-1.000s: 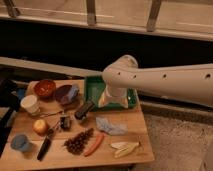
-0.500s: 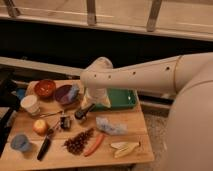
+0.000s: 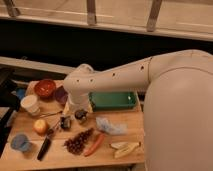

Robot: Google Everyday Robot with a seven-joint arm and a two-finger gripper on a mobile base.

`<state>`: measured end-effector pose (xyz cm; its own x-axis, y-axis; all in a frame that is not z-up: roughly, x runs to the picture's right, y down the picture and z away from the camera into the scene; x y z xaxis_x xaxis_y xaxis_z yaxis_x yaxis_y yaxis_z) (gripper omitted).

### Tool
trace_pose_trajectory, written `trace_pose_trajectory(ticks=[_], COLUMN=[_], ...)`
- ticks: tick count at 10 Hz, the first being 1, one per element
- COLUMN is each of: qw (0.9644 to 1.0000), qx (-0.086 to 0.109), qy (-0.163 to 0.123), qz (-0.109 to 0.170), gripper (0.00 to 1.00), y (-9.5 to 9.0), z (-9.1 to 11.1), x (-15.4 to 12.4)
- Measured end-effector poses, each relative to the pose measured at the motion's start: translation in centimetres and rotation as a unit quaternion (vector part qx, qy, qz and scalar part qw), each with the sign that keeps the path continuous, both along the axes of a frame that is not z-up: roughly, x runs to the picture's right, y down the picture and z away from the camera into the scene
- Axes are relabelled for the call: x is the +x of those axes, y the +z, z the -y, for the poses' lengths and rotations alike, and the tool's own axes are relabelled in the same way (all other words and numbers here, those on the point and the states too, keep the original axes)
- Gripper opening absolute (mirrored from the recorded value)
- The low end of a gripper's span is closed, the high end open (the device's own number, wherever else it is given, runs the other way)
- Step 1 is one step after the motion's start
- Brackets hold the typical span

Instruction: Place brush in plastic cup

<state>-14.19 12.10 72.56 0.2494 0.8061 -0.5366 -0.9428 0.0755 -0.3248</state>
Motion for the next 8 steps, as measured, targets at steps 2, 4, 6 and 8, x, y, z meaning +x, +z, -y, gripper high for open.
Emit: trace_pose_trajectory(ticks=[2,4,6,8], qw=[0.9998,0.9998,0.9998,0.9991], qx=[0.002,0.003,0.002,-0.011], qy=[-0.006,-0.006,-0.001,0.009], qz=[0.019,0.019,0.019,0.041], gripper=[0.80,0.80,0.80,0.80], y=[-0.5,-0.5,-0.4,0.0], z=[-0.4,-0.4,-0.3,-1.0], x=[-0.8,-0.7,-1.1,-3.7])
